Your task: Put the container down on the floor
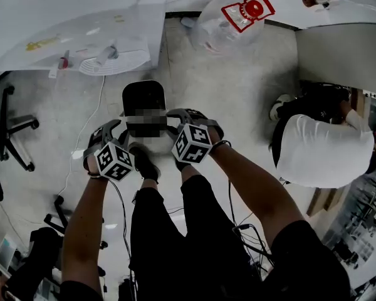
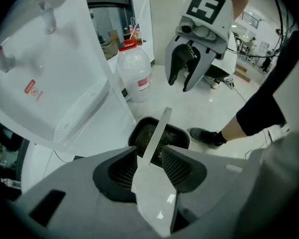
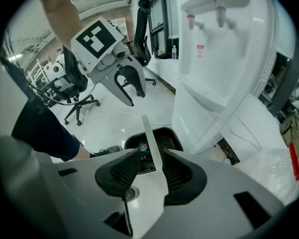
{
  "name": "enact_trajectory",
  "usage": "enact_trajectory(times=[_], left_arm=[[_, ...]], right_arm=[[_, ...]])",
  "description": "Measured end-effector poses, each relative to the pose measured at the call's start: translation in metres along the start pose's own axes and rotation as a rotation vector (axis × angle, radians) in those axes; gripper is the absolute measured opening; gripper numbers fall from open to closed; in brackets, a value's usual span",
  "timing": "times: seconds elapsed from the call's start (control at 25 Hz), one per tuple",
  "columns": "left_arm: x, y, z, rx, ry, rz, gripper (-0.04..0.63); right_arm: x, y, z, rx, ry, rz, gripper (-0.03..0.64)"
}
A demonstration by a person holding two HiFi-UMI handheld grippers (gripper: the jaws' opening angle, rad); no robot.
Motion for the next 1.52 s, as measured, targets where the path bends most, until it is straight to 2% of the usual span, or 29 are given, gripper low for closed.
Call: enact_trajectory(times=[0.32,0.64,0.84,1.12,1.36,1.52], left_arm=[[-0.001,-0.002,-0.084,0.159,0.033,-0.279,0.158],[0.004,-0.013,-0.176,0.326,0.039,-0.409,0.152],[-0.012,-0.02,-0.244,0.458,0.03,-0.542,0.1],[-0.022,-0.027,-0.328,0.604,0.004,-0.633,0.064],[-0.014,-0.041,-0.401,0.743,0.019,-0.626,0.018],[-0.013,-0.041,-0.446,0.816,-0.009,-0.642,0.012]], right_arm=[[-0.008,-0.02,-0.074,0.081,-0.027,0.105,0.126],[-0.022,-0.043,-0.167,0.166,0.011,0.21,0.124],[-0.017,-0.055,-0.223,0.258,0.076,0.26,0.11],[-0.01,-0.079,-0.314,0.405,0.136,0.348,0.08],[-0.014,-0.099,-0.385,0.516,0.179,0.408,0.054],[-0.023,-0.11,-0.423,0.555,0.179,0.416,0.038]])
Point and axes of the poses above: the fingertips, and each gripper's own axes: z forward along the fingers, x to its right, y out of its underside, the point moved 3 cm from there along -z, backward along the fingers, and after that the axes turned 14 degrees about -x, right-handed, at the moved point
